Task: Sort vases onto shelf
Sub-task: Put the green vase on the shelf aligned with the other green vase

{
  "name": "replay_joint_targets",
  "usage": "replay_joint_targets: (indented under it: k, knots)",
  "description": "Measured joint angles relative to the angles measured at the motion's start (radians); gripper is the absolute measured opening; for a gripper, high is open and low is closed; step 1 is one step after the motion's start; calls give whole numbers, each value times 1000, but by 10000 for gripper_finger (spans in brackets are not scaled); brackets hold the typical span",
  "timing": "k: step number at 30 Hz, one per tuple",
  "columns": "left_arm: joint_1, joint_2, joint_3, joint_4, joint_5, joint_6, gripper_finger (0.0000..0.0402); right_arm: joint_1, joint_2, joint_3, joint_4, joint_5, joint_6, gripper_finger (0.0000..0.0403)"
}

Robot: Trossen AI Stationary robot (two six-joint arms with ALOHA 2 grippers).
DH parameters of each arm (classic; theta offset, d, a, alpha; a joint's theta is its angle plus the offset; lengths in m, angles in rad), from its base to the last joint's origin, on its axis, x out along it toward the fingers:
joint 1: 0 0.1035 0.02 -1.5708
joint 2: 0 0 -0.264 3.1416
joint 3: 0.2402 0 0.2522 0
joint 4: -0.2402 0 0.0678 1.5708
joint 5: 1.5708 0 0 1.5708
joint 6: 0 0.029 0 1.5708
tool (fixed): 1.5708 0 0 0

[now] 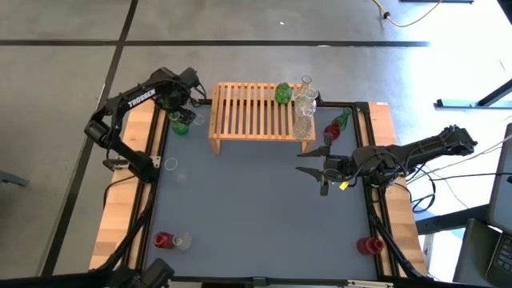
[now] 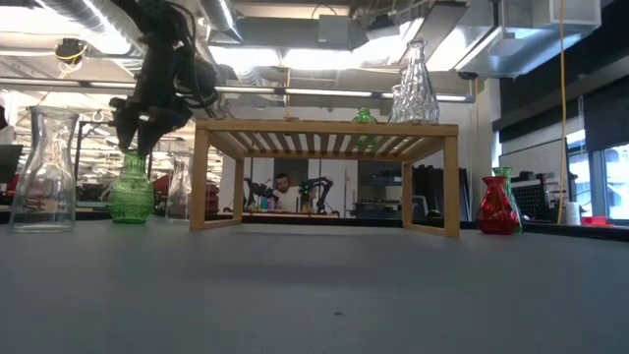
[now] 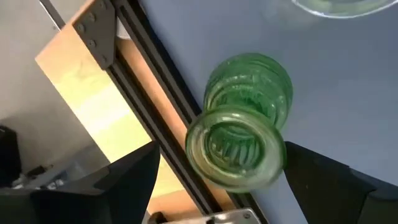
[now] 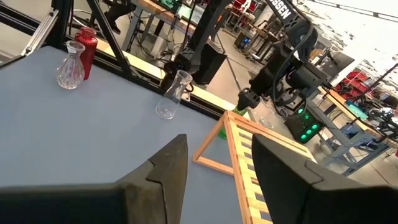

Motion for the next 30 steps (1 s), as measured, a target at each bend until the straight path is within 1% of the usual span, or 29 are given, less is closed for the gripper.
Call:
replay_joint_targets:
  k: [4,8,13,17,25,30]
  knots:
    - [-1,-2,-33,32,51,2,327,0,0,0,9,0,0,170]
    - [2,-2,-58,43,31,17,327,0,0,0,22,-1,0,170]
    - [-1,-2,-75,83,30,22,321,0,0,0,22,-2,-3,170]
    - [0,-2,-80,98,28,29,295,0,0,0,22,-2,-9,170]
    - [0,-3,-79,94,24,34,218,0,0,0,22,-2,-28,170]
    - [-15,-7,-69,92,7,37,213,0,0,0,31,-2,-30,170]
